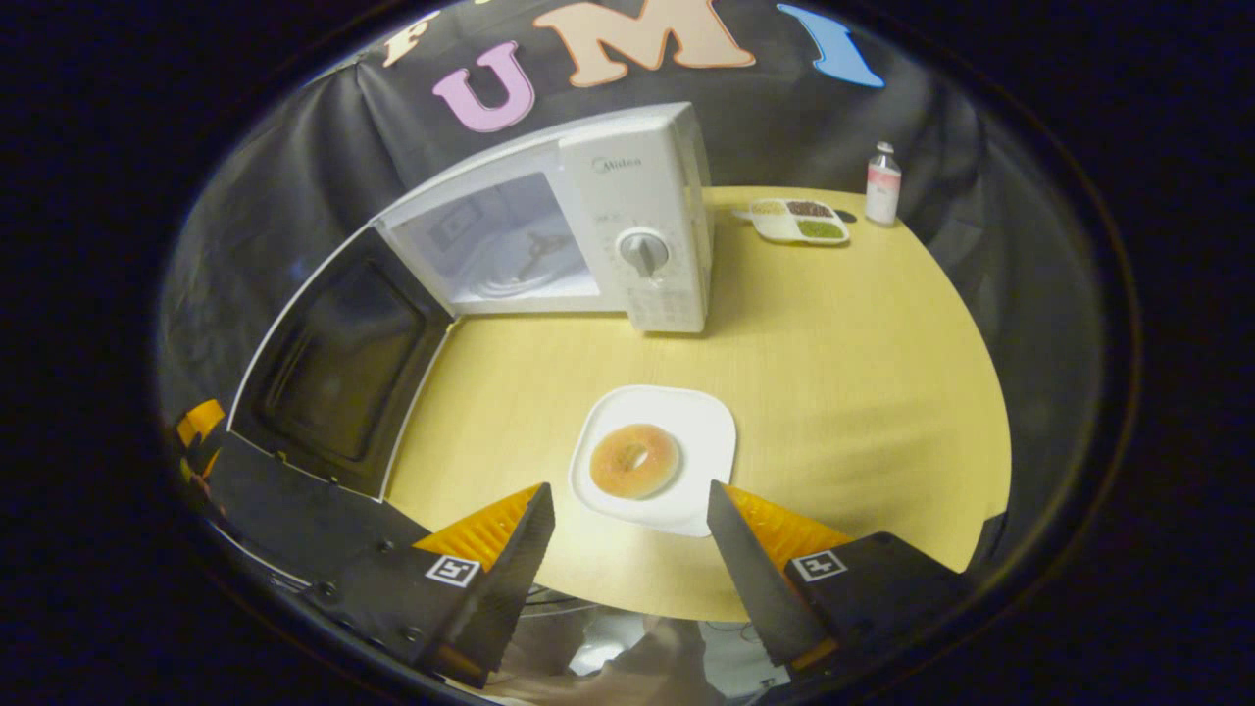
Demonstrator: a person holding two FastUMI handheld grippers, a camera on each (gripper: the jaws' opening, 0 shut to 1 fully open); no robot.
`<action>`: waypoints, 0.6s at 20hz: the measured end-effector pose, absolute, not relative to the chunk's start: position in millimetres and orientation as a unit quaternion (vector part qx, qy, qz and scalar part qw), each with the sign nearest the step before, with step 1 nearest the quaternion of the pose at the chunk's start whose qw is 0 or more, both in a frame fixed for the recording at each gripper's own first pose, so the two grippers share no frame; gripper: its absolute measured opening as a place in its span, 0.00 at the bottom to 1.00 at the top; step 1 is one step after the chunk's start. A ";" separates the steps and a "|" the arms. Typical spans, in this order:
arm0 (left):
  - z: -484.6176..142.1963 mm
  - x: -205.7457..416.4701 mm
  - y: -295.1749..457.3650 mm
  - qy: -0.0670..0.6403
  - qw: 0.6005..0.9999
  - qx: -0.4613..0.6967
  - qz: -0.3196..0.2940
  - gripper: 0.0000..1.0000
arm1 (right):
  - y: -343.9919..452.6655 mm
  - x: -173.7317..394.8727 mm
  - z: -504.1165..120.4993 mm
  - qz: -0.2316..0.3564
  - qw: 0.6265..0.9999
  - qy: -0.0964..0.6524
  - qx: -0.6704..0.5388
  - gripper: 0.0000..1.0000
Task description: Open the microwave oven with the left hand, put the food in, and close the microwave oven.
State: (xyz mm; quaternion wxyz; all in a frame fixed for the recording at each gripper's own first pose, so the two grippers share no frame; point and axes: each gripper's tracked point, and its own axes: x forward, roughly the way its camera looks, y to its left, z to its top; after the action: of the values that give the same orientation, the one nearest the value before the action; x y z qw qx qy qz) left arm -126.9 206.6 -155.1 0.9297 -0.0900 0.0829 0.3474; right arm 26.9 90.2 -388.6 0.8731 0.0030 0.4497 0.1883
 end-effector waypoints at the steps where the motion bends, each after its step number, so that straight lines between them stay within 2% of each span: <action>1: -151.2 -121.2 207.3 0.081 0.932 -0.094 0.341 0.94 | 95.0 28.2 -396.9 0.178 0.869 0.462 0.012 0.93; 6: -144.3 -93.6 233.9 0.087 0.937 -0.084 0.327 0.95 | 118.0 36.3 -430.1 0.106 0.852 0.508 0.069 0.93; 7: -142.1 -84.9 238.8 0.090 0.940 -0.079 0.320 0.96 | 124.8 40.8 -435.8 0.092 0.851 0.511 0.077 0.99; 10: -139.4 -63.4 242.3 0.098 0.948 -0.069 0.296 0.94 | 129.3 51.3 -449.7 0.049 0.850 0.519 0.073 0.99; 12: -137.7 -48.7 240.4 0.100 0.953 -0.066 0.279 0.96 | 136.7 57.7 -454.7 0.029 0.851 0.520 0.072 0.99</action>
State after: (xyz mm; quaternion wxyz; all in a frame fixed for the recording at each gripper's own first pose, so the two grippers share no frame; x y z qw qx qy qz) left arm -48.7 240.4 -137.7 0.9528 -0.0661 0.1001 0.2788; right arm 57.7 136.7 -454.7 0.8507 0.0722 0.5199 0.0289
